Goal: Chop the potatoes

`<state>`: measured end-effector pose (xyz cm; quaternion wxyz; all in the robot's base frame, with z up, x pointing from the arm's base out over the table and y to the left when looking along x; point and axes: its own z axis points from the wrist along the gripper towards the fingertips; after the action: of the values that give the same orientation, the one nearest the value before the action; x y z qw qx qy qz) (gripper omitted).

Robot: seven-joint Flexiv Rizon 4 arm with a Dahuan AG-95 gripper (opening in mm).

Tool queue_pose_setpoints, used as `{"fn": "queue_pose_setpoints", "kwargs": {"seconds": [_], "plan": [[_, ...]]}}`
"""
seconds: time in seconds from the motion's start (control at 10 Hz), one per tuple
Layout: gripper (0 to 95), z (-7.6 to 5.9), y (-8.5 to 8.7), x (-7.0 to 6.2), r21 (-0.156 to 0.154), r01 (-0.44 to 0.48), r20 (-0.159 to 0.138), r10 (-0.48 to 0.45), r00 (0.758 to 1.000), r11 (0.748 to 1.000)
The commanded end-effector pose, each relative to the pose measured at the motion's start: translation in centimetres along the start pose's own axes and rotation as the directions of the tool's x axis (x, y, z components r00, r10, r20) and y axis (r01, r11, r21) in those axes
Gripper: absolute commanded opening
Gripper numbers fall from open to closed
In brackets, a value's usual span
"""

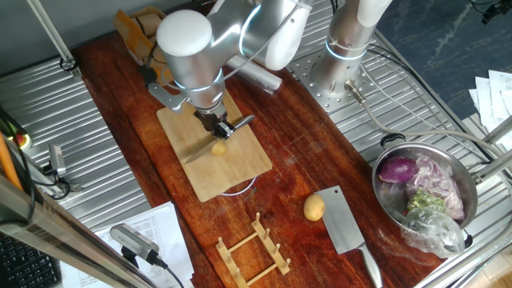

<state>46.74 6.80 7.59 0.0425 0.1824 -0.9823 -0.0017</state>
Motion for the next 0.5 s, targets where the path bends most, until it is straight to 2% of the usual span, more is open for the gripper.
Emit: {"fn": "queue_pose_setpoints", "kwargs": {"seconds": [0.1, 0.5], "plan": [[0.0, 0.14, -0.05, -0.11, -0.007, 0.007, 0.018, -0.007, 1.000, 1.000], [0.0, 0.89, -0.11, -0.53, -0.012, 0.010, 0.024, -0.009, 1.000, 1.000]]}}
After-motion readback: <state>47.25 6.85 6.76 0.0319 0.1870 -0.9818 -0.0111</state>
